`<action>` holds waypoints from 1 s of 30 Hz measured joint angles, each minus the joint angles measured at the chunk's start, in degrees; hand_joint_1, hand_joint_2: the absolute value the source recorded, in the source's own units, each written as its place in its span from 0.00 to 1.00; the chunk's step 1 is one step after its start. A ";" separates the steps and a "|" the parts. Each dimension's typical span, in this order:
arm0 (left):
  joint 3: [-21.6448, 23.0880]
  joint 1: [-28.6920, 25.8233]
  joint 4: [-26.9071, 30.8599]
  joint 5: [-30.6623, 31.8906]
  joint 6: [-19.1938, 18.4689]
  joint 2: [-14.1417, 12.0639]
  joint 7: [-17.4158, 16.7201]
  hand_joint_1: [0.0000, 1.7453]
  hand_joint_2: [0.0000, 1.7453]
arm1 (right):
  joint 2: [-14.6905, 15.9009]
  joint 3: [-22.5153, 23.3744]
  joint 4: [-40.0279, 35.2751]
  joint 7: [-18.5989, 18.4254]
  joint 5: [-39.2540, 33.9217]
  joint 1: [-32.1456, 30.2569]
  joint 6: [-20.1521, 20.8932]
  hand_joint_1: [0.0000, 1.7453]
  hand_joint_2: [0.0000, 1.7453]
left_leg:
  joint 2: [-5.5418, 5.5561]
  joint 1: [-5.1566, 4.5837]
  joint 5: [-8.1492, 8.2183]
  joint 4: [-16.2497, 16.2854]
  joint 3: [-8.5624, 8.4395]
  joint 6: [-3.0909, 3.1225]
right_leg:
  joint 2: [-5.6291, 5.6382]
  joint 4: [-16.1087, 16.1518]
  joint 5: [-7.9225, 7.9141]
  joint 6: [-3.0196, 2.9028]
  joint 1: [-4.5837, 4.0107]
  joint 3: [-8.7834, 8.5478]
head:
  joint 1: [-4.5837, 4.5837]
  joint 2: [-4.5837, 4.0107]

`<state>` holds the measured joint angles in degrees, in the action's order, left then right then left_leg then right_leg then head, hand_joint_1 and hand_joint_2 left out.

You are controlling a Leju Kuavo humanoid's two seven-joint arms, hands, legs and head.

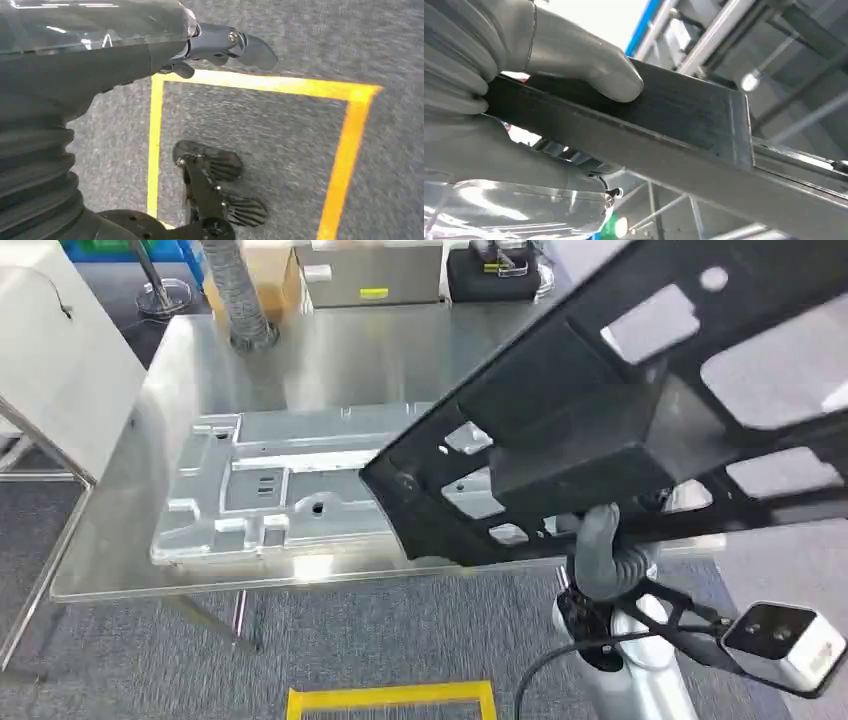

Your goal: Take the parts from the cabinet and place them on the table.

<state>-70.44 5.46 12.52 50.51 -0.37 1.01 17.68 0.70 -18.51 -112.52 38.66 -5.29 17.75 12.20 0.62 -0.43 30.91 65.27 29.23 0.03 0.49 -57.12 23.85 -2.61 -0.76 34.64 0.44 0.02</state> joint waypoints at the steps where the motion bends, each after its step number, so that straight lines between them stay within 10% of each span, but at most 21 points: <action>1: 0.00 -0.03 0.00 -0.11 -0.02 -0.02 0.06 0.00 1.00 | 0.00 0.00 0.00 0.15 -0.09 -0.04 -0.02 1.00 1.00 | -0.05 0.27 1.62 3.91 2.73 -0.33 | -0.03 0.00 0.62 -0.01 0.00 -0.50 | -0.15 -0.02; 4: -0.11 -0.50 0.00 -0.20 0.02 -0.07 0.17 0.00 1.00 | -0.02 0.00 -0.02 0.28 0.13 -0.81 -0.28 1.00 1.00 | -0.17 0.99 6.67 9.27 8.69 -1.48 | 0.13 0.00 2.60 0.26 0.19 -2.74 | -0.07 -0.02; 6: -0.11 -0.53 0.00 -0.26 0.02 -0.07 0.22 0.00 1.00 | -0.02 0.00 -0.02 0.37 0.50 -1.10 -0.44 1.00 1.00 | -0.27 1.30 2.96 3.39 8.26 -1.79 | 0.14 -0.02 4.18 0.72 0.53 -4.91 | -0.09 -0.02; 8: -0.13 -0.80 0.00 -0.33 0.02 -0.05 0.22 0.00 1.00 | -0.02 0.00 -0.02 0.39 0.74 -1.17 -0.68 1.00 1.00 | -0.43 1.66 -6.14 -5.32 6.75 -1.95 | 0.05 0.04 5.79 1.31 0.63 -6.45 | -0.07 -0.02; 14: -0.61 -0.87 0.00 -1.16 0.42 -0.04 0.61 0.00 1.00 | -0.46 1.16 -1.44 -0.18 6.36 -2.18 -7.90 1.00 1.00 | -0.58 1.31 -6.98 -6.66 6.13 0.51 | 0.14 -0.77 8.03 3.52 0.96 -7.27 | -0.11 -0.02; 18: -1.12 -0.83 0.00 -1.29 0.48 -0.04 0.74 0.00 1.00 | -0.46 2.45 -1.92 -0.20 8.72 -2.64 -10.78 1.00 1.00 | -0.58 1.31 -5.73 -6.90 4.92 1.20 | -0.07 -17.83 13.32 4.51 1.25 3.21 | -0.44 -0.02; 20: -1.16 -0.87 0.00 -1.31 0.48 -0.04 0.74 0.00 1.00 | -0.46 2.67 -1.95 -0.50 9.72 -3.02 -11.93 1.00 1.00 | -0.46 1.31 -5.07 -6.90 4.06 1.17 | -0.13 -17.95 10.48 4.48 1.37 5.32 | -0.46 -0.02; 23: -1.31 -0.87 0.00 -1.81 0.53 -0.04 0.79 0.00 1.00 | -0.46 2.84 -2.45 -3.88 21.07 -3.27 -22.61 1.00 1.00 | -0.19 1.30 -3.88 -7.04 2.11 0.85 | -0.17 -3.86 0.50 3.58 1.31 0.65 | -0.48 -0.02; 27: -1.53 -0.81 0.00 -1.11 0.55 0.09 1.01 0.00 1.00 | 1.32 4.44 4.17 -22.87 54.69 3.67 -40.48 1.00 1.00 | -0.54 1.09 -3.23 -7.45 2.11 -0.57 | 0.34 -1.56 1.47 2.56 0.66 0.07 | -0.52 -0.02; 30: -1.51 -0.11 0.00 -0.68 0.31 0.15 1.09 0.00 1.00 | 3.78 8.25 16.79 -31.65 72.37 14.70 -39.45 1.00 1.00 | -0.64 1.10 -1.54 -4.49 3.09 -1.26 | 0.25 -0.32 0.71 1.64 1.31 -0.52 | -0.53 -0.02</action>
<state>-71.95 5.35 12.52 49.83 -0.06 1.16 18.78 4.48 -10.26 -95.73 7.01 67.08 32.45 -27.26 -0.02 0.68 29.37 60.77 32.32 -1.23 0.74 -57.44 24.56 -0.97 0.55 34.12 -0.09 0.00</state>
